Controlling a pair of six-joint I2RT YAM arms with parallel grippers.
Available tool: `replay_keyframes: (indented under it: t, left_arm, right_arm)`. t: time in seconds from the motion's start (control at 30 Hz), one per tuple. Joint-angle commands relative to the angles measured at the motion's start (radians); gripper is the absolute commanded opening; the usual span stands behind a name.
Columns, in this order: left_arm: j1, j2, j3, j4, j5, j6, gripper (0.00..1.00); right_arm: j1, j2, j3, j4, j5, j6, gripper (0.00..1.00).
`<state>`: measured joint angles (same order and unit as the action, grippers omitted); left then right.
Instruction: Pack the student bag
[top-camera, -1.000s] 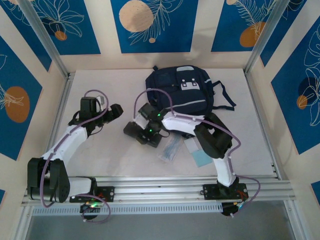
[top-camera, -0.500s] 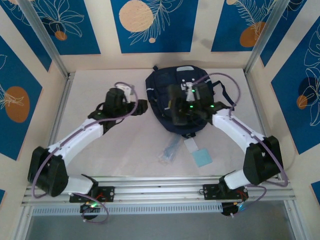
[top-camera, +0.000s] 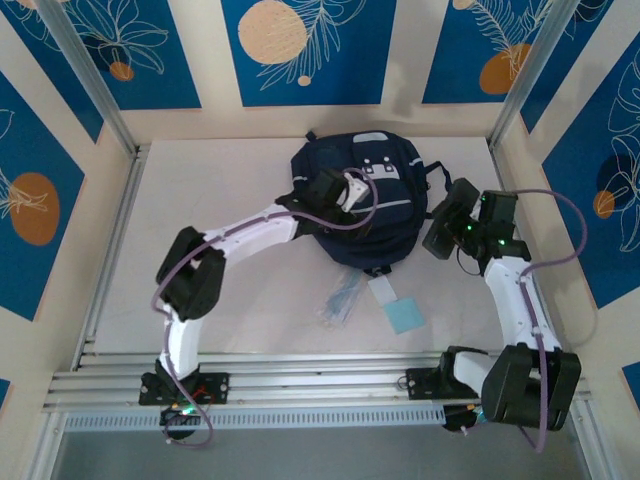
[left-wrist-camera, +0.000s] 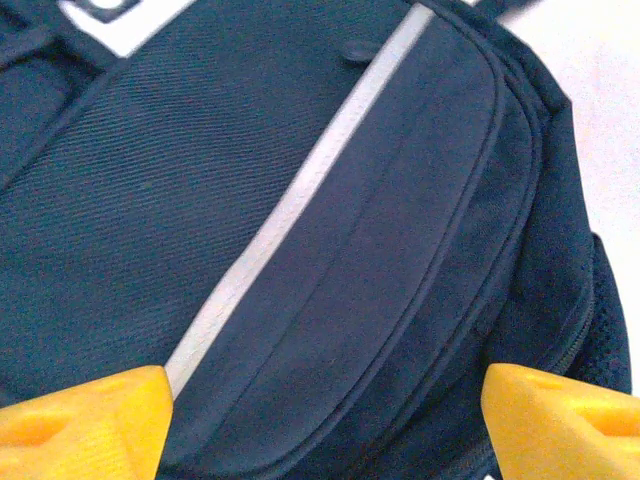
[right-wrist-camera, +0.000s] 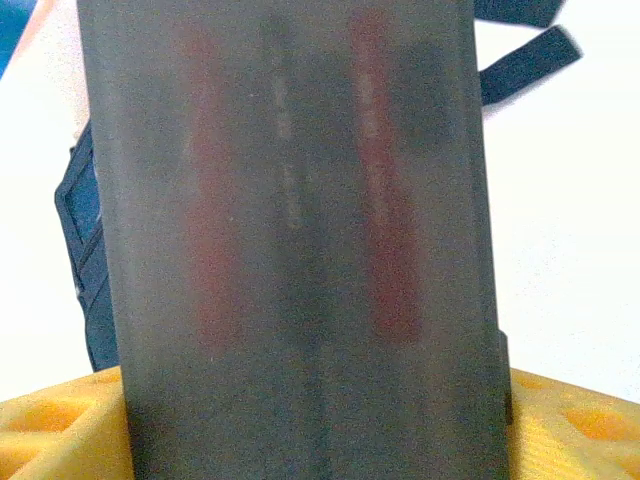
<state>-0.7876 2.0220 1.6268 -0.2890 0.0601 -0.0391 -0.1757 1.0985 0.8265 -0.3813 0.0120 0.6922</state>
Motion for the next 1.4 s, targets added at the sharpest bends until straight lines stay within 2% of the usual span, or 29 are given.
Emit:
replay_keyframes:
  t: [0.0, 0.2, 0.37, 0.47, 0.57, 0.67, 0.7, 0.8, 0.9, 1.17, 1.37]
  left_arm:
    - [-0.025, 0.082, 0.121, -0.144, 0.028, 0.112, 0.81]
    - [-0.052, 0.225, 0.299, -0.287, 0.011, 0.209, 0.83]
    - [-0.052, 0.298, 0.345, -0.310, -0.113, 0.220, 0.82]
    - [-0.052, 0.316, 0.347, -0.289, -0.198, 0.226, 0.75]
    - [-0.046, 0.327, 0.364, -0.288, -0.178, 0.228, 0.47]
    - [-0.041, 0.353, 0.415, -0.334, -0.108, 0.223, 0.06]
    - [-0.036, 0.360, 0.434, -0.355, -0.078, 0.204, 0.00]
    - [0.010, 0.340, 0.435, -0.359, 0.093, 0.084, 0.00]
    - [0.053, 0.251, 0.336, -0.269, 0.213, -0.048, 0.00]
    - [0.078, -0.067, 0.010, -0.035, 0.338, -0.275, 0.00]
    - [0.104, -0.130, 0.011, 0.056, 0.405, -0.455, 0.00]
  right_arm:
    - [-0.062, -0.049, -0.025, -0.022, -0.071, -0.023, 0.75]
    - [-0.119, -0.086, -0.051, -0.018, -0.128, -0.031, 0.75]
    - [-0.119, -0.072, -0.057, -0.009, -0.175, -0.032, 0.73]
    - [-0.119, -0.066, -0.053, -0.005, -0.205, -0.029, 0.68]
    - [-0.119, -0.066, -0.048, -0.002, -0.226, -0.025, 0.65]
    - [-0.119, -0.069, -0.048, -0.008, -0.220, -0.022, 0.65]
    - [-0.118, -0.070, -0.048, -0.010, -0.218, -0.023, 0.65]
    - [-0.119, -0.069, -0.043, -0.022, -0.211, -0.044, 0.66]
    - [-0.122, -0.049, -0.036, -0.040, -0.208, -0.073, 0.65]
    - [-0.116, 0.067, -0.043, -0.008, -0.288, -0.073, 0.61]
    - [-0.073, 0.081, -0.029, -0.007, -0.321, -0.051, 0.62]
